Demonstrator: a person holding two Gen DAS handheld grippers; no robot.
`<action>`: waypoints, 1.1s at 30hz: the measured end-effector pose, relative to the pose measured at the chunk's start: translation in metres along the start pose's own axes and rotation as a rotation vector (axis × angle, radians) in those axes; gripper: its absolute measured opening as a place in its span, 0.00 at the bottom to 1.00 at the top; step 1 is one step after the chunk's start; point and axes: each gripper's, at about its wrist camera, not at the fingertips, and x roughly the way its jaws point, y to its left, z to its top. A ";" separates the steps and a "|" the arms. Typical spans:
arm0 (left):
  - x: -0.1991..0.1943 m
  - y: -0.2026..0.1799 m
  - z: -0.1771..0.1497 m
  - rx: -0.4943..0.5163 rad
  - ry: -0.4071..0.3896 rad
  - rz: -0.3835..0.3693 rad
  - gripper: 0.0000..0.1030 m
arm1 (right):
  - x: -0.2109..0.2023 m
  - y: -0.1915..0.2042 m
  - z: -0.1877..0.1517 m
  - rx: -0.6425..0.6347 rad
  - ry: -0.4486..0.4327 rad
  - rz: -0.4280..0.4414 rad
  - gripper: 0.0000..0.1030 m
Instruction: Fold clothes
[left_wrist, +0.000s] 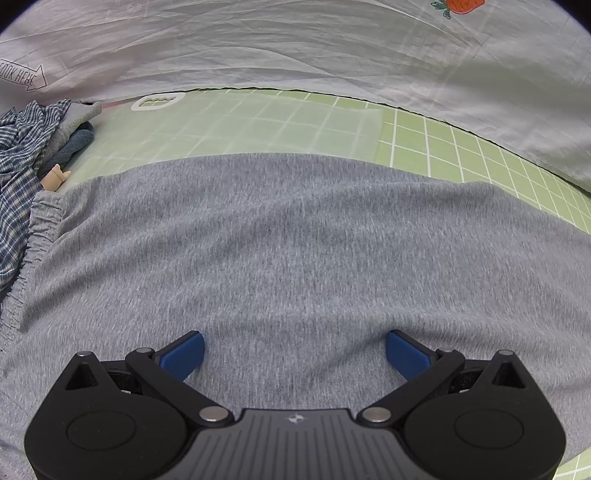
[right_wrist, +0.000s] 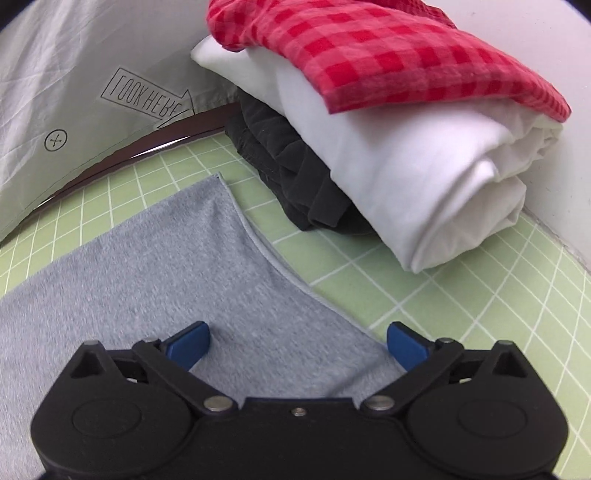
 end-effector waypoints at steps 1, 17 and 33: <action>-0.003 0.001 0.000 0.005 0.003 -0.006 1.00 | -0.010 0.001 -0.001 -0.014 -0.024 0.011 0.99; -0.094 0.013 -0.099 0.065 -0.043 -0.049 1.00 | -0.151 -0.014 -0.110 -0.084 -0.038 0.209 1.00; -0.106 -0.021 -0.189 0.093 0.057 -0.030 1.00 | -0.181 -0.103 -0.169 -0.058 0.002 0.165 1.00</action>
